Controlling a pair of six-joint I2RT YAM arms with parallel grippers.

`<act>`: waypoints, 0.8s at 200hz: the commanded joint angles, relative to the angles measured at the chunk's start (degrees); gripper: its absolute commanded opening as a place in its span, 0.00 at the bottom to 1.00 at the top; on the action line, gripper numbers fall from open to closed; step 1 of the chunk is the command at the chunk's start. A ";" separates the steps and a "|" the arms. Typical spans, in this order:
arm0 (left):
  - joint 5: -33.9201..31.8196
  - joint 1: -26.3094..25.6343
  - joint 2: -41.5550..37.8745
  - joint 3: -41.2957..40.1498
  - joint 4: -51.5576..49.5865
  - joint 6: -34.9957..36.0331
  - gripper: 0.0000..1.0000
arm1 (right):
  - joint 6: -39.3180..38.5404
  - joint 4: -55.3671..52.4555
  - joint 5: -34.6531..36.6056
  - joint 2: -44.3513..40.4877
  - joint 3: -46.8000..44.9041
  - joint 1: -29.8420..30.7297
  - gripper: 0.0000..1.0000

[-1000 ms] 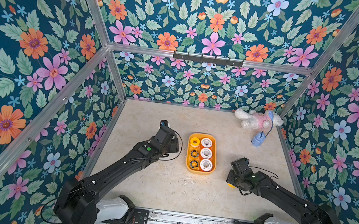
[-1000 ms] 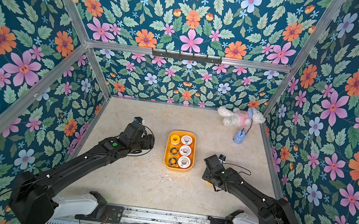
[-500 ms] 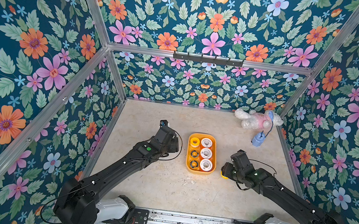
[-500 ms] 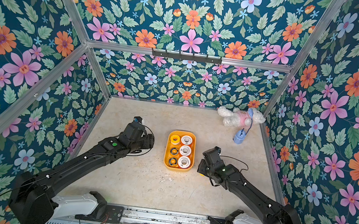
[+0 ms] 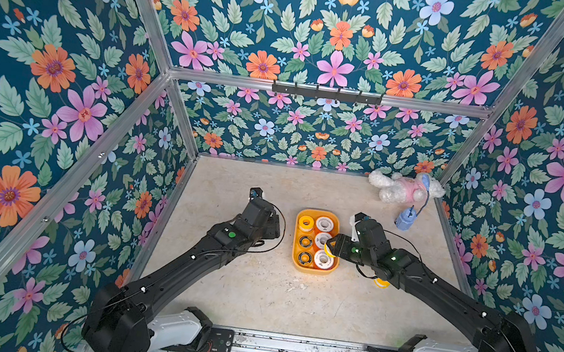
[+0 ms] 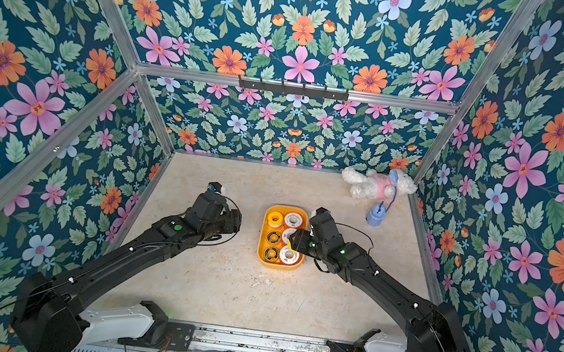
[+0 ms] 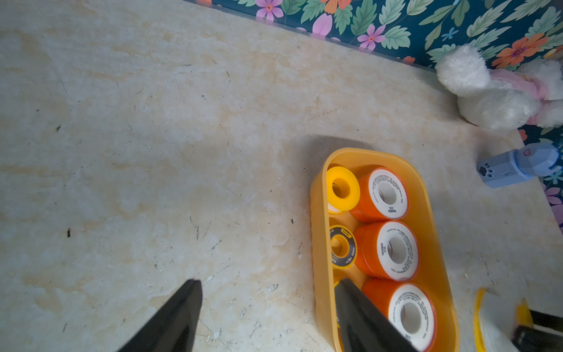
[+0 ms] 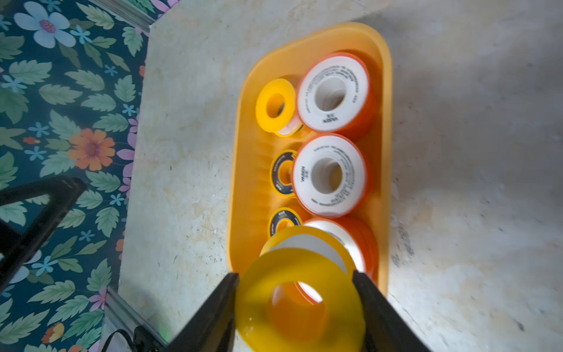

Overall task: Put the sealing tape into the storage box
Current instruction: Pick up the sealing tape at the center of the board, then place the sealing tape in the storage box.

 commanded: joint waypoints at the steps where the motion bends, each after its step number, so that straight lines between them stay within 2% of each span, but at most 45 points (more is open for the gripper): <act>1: -0.05 0.02 -0.08 -0.11 0.31 -0.34 0.75 | -2.23 2.93 -2.04 3.86 3.74 0.81 0.60; 93: 0.17 0.07 -0.04 -0.50 0.42 -0.58 0.75 | -6.21 -0.53 -1.50 20.95 17.07 3.58 0.60; 160: 0.08 0.07 -0.21 -0.61 0.41 -0.49 0.75 | -7.40 -6.42 4.05 26.94 22.48 5.36 0.61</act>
